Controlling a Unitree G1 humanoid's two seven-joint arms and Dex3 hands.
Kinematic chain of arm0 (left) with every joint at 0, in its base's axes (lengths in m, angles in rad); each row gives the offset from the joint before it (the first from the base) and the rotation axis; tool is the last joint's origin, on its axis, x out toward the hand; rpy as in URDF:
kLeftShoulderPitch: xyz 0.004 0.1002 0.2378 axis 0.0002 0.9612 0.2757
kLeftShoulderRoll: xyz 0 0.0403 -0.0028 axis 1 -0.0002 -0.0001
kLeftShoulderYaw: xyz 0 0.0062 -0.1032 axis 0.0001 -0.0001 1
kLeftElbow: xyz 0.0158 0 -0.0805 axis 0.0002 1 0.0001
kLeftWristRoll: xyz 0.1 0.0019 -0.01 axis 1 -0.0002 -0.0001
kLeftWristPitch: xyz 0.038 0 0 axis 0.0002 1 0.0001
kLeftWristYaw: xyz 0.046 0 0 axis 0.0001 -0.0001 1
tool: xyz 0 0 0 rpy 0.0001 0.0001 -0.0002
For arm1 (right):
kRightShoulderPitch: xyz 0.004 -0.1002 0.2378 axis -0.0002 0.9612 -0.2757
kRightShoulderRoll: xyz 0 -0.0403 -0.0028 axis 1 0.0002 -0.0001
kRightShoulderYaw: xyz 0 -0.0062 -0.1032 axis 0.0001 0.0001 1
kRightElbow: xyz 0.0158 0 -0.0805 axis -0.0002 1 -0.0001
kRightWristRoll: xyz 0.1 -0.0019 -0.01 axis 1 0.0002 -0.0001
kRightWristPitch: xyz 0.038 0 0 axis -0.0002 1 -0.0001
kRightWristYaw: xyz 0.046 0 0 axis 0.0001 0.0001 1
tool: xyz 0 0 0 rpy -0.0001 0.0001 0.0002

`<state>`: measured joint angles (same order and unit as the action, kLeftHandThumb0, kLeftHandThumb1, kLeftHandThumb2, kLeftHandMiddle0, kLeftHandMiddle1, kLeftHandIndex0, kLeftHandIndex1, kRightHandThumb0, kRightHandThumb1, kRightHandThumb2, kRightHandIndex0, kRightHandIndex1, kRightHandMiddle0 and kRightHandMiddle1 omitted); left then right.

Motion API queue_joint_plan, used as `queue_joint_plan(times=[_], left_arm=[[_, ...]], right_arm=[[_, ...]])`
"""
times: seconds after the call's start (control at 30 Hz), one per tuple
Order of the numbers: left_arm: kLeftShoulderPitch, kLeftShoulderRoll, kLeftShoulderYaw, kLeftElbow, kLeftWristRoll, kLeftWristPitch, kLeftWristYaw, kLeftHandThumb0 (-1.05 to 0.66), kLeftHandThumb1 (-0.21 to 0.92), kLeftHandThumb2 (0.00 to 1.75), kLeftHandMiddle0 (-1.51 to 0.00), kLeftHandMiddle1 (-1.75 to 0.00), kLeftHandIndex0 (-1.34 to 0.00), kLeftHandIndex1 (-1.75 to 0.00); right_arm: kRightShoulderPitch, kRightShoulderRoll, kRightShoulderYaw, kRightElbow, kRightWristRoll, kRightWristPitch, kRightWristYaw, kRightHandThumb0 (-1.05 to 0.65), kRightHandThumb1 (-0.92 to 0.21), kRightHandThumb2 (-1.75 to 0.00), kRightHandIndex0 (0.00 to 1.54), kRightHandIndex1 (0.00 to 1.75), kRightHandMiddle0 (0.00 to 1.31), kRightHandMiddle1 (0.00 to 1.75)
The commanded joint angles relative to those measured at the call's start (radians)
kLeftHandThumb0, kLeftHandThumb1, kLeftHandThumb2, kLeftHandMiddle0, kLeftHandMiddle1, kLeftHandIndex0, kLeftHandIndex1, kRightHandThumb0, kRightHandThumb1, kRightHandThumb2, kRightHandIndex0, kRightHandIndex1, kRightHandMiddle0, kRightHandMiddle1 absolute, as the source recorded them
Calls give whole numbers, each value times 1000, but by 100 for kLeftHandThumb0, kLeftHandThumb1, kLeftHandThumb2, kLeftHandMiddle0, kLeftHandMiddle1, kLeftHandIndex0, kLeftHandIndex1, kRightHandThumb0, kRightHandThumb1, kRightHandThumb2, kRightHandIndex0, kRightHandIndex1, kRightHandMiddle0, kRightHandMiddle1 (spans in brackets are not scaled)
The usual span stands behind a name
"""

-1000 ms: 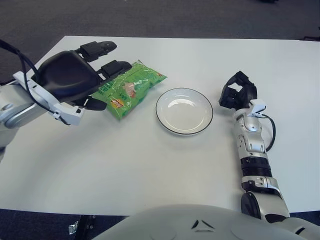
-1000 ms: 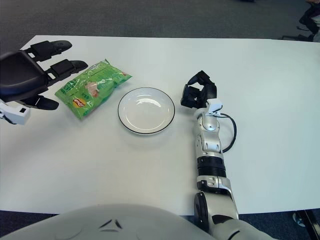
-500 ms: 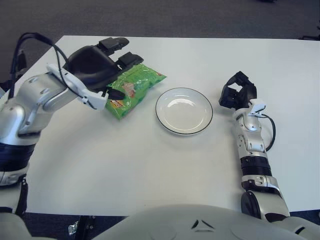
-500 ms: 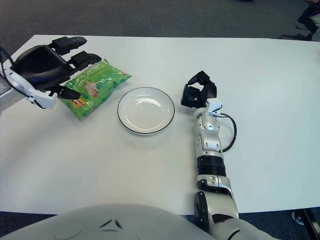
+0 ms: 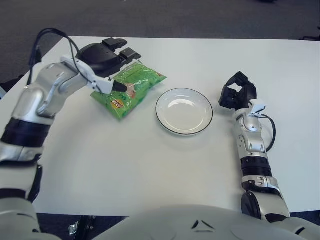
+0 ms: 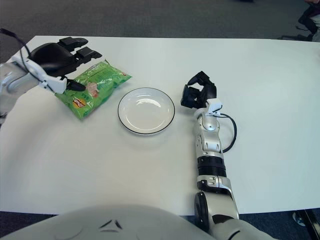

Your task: Put the snack into the plate.

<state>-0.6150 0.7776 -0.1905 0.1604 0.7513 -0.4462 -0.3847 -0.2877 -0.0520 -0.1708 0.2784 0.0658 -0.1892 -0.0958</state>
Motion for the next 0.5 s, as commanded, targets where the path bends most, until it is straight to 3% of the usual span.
queue_joint_plan(times=[0.0,0.47], left_arm=[[-26,-27,-24,74,-15,-30,49,-98,92,65,-10,-18,0,-59],[-65,-79,-78,250,3,-64,141,-103,92,72,-8,-18,0,-63]], right_arm=[[103,21,-3,47,4,9,-1,-51,-26,-139,129,175,66,175],[109,20,-2,37,1,18,-2,-50,-26,-139,129,175,66,175]])
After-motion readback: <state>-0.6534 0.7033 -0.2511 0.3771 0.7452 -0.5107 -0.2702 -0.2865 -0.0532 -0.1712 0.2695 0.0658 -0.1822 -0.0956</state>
